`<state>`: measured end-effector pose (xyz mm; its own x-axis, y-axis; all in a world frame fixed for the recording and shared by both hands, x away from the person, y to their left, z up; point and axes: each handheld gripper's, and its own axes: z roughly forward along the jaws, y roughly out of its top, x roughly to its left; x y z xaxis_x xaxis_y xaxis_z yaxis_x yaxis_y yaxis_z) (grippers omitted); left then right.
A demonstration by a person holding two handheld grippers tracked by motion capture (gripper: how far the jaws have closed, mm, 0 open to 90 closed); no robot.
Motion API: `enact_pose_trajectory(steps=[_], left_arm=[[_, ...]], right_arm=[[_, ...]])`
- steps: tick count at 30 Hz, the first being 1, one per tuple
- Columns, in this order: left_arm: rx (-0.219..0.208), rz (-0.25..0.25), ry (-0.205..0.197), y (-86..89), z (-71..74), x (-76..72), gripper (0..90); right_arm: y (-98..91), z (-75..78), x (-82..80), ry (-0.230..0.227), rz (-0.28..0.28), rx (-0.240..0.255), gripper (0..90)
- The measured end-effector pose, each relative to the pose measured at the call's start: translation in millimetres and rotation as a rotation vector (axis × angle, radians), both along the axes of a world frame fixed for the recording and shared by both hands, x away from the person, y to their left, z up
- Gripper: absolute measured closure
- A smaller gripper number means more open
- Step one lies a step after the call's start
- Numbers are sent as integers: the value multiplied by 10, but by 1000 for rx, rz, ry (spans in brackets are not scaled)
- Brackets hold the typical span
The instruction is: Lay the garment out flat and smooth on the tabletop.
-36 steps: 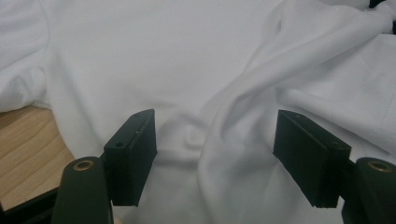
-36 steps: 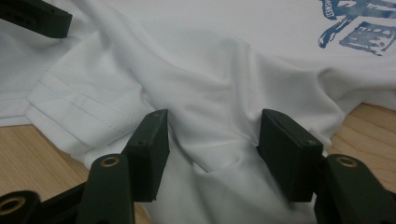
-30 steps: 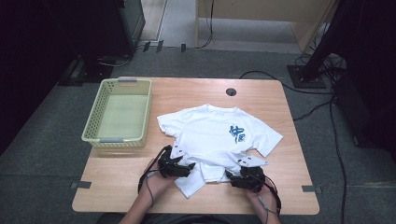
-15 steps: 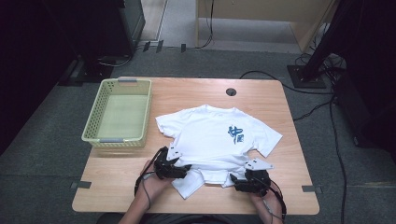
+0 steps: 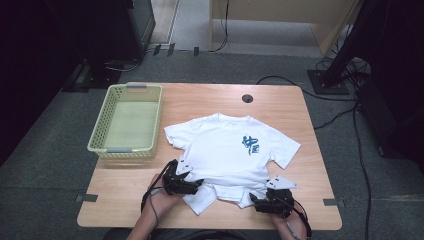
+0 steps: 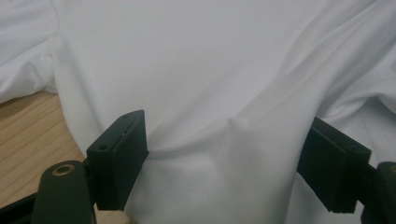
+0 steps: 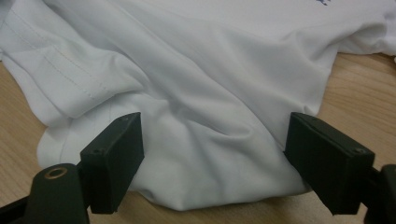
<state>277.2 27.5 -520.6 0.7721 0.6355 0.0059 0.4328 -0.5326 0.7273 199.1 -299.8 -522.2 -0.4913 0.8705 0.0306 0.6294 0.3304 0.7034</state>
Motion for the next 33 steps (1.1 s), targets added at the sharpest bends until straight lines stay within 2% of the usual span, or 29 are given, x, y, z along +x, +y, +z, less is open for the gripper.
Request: enact_pose_trajectory(steps=[9,11,13,17,19,21,26,33], left_arm=[[-9,-19,11,35,3,-147,221],[-23,-18,20,50,5,-173,221],[-52,-13,36,75,27,-173,221],[-112,-17,50,107,136,-142,221],[-133,-18,53,100,195,-82,221],[-146,-14,49,81,238,-15,221],[-120,-6,23,14,268,179,223],[-86,23,25,-42,244,432,223]], right_arm=[[42,6,-134,7,5,-3,201],[50,11,-157,6,6,5,222],[45,35,-168,-15,9,32,226],[21,170,-150,-87,4,85,231],[-3,231,-104,-111,-5,111,235],[-24,271,-29,-113,-7,132,242],[-49,310,187,-121,-11,116,276],[-55,267,510,-102,-21,109,297]])
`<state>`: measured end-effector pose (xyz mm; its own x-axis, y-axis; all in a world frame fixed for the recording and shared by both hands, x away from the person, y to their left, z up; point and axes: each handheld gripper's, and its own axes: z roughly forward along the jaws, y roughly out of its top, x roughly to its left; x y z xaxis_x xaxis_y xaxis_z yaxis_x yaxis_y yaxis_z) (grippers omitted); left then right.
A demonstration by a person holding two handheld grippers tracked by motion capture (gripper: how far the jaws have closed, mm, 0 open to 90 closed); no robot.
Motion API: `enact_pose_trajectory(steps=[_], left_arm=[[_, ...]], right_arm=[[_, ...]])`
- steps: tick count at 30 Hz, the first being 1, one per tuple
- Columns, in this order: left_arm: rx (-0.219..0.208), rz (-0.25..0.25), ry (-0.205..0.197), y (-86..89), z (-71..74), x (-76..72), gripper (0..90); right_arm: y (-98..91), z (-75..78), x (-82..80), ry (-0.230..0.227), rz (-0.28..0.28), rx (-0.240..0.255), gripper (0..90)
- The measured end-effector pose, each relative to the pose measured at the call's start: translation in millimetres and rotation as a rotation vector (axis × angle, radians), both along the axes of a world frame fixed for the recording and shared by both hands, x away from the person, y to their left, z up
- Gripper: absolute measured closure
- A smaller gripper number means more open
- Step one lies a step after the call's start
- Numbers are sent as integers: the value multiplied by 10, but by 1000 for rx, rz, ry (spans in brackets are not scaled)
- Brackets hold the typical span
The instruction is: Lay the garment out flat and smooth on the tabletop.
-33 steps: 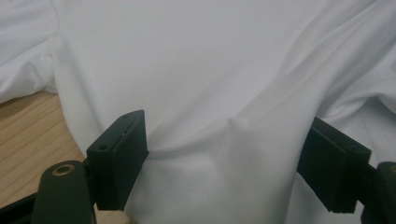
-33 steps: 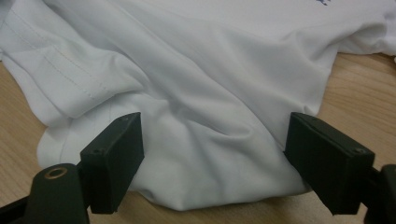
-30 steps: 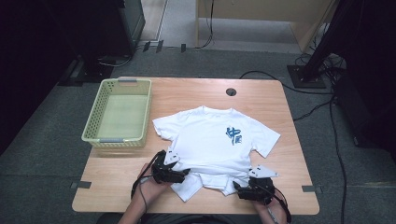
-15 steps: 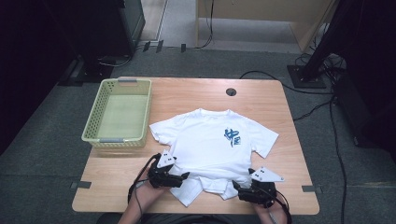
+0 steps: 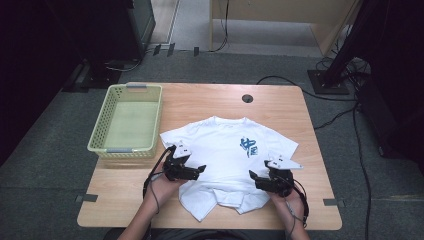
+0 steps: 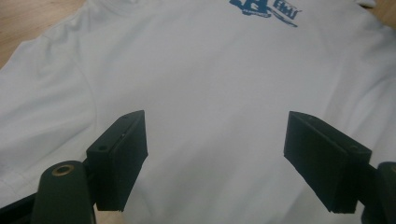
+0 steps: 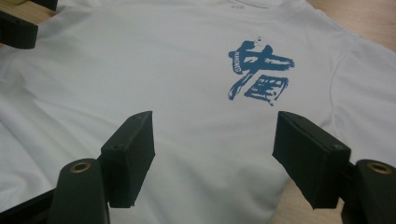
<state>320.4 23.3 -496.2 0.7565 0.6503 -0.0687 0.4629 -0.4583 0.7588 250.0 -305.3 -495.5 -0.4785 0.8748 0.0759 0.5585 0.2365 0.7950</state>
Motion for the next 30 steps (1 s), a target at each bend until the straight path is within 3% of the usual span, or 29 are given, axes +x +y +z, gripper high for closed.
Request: enact_pose_trajectory(steps=[6,10,14,20,23,30], left_arm=[[14,25,6,-49,-39,205,223],[54,36,-6,-77,-77,308,222],[61,42,13,-102,-139,379,222],[73,43,2,-109,-226,354,222],[90,39,-16,-117,-235,335,221],[93,50,-11,-109,-233,253,221]], right_arm=[[21,-20,228,22,8,-31,282],[44,-73,342,30,9,-42,270],[53,-121,436,25,2,-68,263],[14,-224,538,46,-26,-88,239],[5,-270,548,66,-27,-93,221],[20,-293,499,68,-38,-95,205]])
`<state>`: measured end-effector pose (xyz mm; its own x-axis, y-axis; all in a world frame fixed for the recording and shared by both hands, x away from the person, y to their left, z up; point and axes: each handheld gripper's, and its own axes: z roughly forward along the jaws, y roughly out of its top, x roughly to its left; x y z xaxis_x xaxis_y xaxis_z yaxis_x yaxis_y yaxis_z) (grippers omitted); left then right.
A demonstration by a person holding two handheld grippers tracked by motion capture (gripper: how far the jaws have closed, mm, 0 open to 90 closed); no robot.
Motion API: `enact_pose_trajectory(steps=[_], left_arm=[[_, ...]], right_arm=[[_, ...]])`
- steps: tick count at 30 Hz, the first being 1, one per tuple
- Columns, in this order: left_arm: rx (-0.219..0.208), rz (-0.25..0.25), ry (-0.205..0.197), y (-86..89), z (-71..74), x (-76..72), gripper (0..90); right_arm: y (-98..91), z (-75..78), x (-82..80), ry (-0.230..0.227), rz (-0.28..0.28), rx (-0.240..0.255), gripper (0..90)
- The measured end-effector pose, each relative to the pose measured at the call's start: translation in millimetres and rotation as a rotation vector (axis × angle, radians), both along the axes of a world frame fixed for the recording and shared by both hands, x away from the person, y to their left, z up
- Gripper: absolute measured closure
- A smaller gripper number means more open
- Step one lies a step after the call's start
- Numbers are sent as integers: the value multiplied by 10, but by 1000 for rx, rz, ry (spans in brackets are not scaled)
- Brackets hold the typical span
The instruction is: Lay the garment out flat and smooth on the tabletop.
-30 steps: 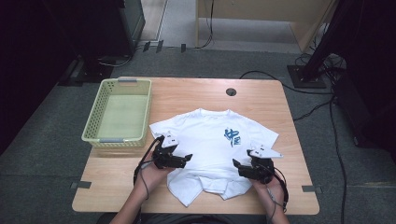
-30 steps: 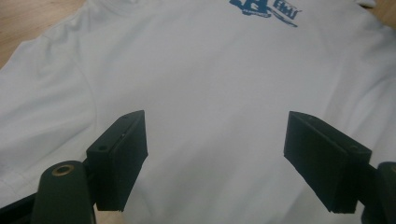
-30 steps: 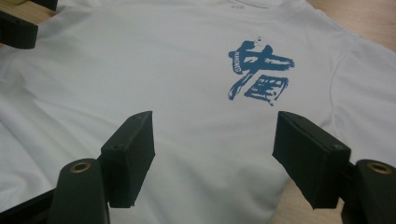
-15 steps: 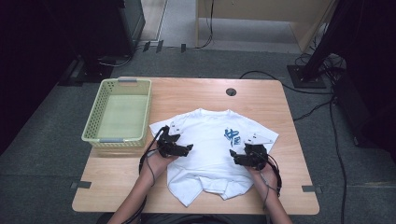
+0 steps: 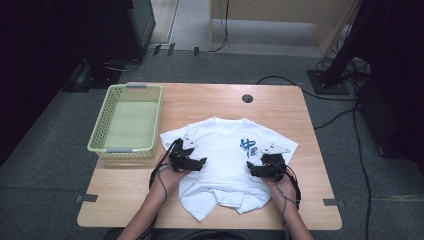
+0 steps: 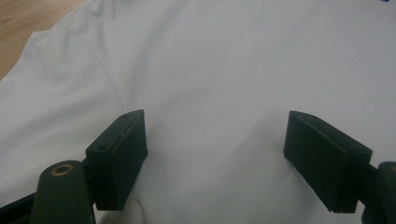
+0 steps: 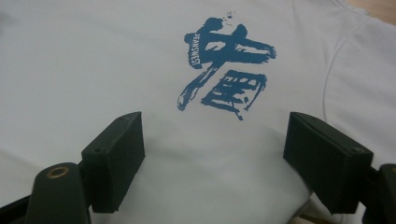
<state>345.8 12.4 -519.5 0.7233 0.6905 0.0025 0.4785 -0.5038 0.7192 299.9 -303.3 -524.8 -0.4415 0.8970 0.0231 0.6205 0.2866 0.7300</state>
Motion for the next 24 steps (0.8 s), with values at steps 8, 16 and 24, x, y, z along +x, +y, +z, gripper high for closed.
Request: enact_pose_trajectory(steps=[8,16,24], left_arm=[[-3,-8,-2,41,-6,-215,221],[-13,-13,-9,71,-18,-387,221],[-15,-15,-11,80,-23,-573,221]], right_arm=[[48,-14,-224,-11,0,8,205],[90,-15,-428,-11,18,7,205],[107,-14,-618,-7,29,6,205]])
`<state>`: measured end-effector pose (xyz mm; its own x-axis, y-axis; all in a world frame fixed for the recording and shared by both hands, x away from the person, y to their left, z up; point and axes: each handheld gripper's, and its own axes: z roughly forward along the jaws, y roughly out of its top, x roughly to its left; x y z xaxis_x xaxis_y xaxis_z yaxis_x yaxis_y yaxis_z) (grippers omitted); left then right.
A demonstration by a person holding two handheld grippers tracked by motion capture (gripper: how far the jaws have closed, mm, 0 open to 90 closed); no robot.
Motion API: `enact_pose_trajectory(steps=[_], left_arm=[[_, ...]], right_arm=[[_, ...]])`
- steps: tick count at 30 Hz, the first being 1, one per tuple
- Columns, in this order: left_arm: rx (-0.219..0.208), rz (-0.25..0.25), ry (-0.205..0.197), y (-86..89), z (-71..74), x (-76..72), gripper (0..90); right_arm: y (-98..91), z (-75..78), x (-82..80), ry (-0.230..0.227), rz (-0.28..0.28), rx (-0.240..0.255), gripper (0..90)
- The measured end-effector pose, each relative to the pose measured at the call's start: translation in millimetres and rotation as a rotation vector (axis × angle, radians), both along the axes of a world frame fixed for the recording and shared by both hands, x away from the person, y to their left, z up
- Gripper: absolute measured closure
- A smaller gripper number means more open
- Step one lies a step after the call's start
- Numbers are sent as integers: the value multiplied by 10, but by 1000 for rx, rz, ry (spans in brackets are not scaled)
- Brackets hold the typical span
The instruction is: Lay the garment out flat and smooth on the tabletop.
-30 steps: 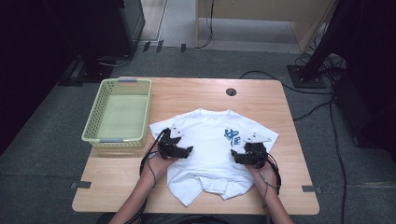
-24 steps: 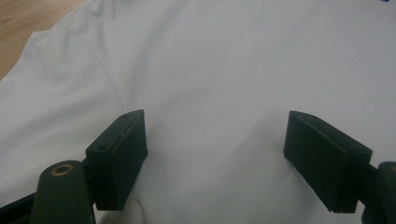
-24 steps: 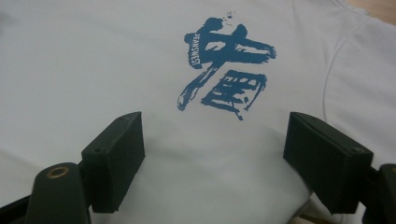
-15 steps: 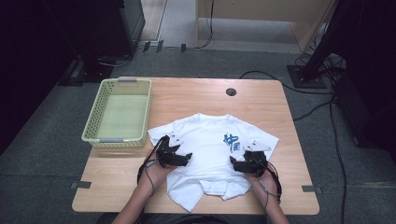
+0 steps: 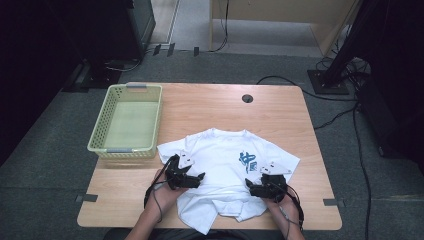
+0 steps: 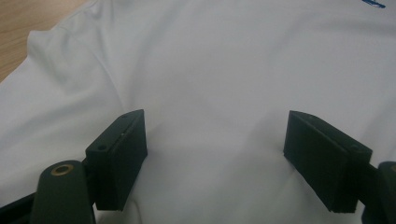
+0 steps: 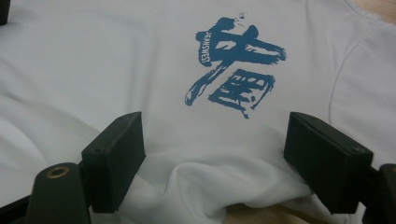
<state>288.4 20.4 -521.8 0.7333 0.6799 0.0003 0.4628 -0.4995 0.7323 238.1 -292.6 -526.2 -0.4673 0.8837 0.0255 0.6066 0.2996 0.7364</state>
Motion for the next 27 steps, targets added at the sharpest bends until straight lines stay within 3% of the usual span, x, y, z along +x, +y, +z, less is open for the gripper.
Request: enact_pose_trajectory(steps=[9,22,27], left_arm=[[6,-19,7,64,7,-287,221],[31,-31,25,144,32,-575,222],[39,-42,33,200,46,-662,232]], right_arm=[[24,7,-338,11,31,-5,205],[70,21,-584,19,61,-7,237],[53,41,-635,39,71,22,270]])
